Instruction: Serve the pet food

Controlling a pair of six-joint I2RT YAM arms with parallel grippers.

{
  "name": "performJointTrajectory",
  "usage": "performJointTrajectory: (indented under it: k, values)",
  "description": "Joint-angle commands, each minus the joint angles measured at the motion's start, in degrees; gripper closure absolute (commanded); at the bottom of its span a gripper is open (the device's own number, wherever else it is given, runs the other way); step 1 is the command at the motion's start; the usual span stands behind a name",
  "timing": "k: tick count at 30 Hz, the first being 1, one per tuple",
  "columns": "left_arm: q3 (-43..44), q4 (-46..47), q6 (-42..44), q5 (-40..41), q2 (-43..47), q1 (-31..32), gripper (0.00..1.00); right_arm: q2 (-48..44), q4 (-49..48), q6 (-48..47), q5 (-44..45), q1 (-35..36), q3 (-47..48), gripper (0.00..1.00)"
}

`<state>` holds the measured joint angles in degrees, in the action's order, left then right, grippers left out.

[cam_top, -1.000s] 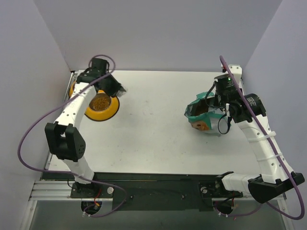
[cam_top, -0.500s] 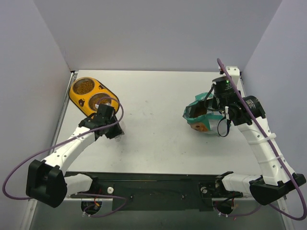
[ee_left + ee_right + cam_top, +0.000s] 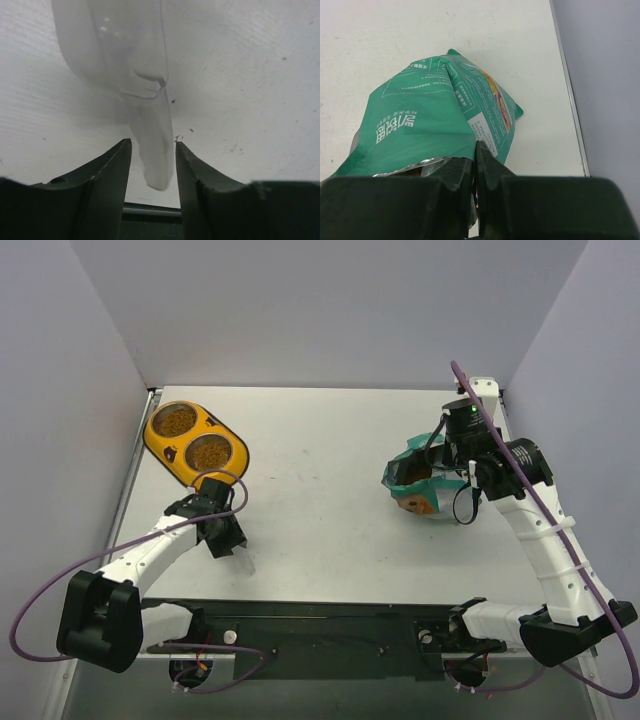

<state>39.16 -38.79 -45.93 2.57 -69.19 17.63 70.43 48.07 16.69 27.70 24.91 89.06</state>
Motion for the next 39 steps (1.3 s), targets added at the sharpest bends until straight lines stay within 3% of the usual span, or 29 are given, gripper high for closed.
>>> performJointTrajectory:
  k: [1,5,12,13,14,18,21,27,39]
  values:
    - [-0.75,-2.35,0.32,0.60,-0.33,-0.58,0.46,0.23,3.08,-0.78,4.11,-0.12,1.91,1.00]
    - [0.47,-3.75,-0.65,0.95,0.10,-0.58,0.35,0.23,3.17,-0.69,4.02,-0.12,1.82,1.00]
    - [8.20,-9.90,-4.86,-0.71,7.91,-0.31,0.24,0.41,3.17,-0.69,4.02,-0.12,2.26,1.00]
    - [9.26,-10.69,-5.74,-0.90,9.41,0.30,0.16,0.32,3.25,-0.69,4.11,-0.03,2.18,1.00]
    - [11.53,-10.78,-7.66,-1.07,9.94,1.00,0.15,0.40,3.25,-0.69,4.11,-0.03,2.17,1.00]
    - [16.64,-3.07,-11.80,-5.96,10.66,6.18,0.15,0.49,3.25,-0.78,4.11,-0.21,2.26,1.00]
    - [20.77,11.13,-12.78,-8.46,6.46,15.29,0.15,0.49,3.25,-0.78,4.20,-0.12,2.09,1.00]
    - [40.08,19.01,0.99,-1.18,-7.16,32.18,0.11,0.32,3.17,-0.87,4.38,-0.30,2.00,1.00]
    - [53.64,19.19,5.15,-5.47,-25.11,36.25,0.10,-0.12,3.43,-0.96,3.94,-0.38,2.35,1.00]
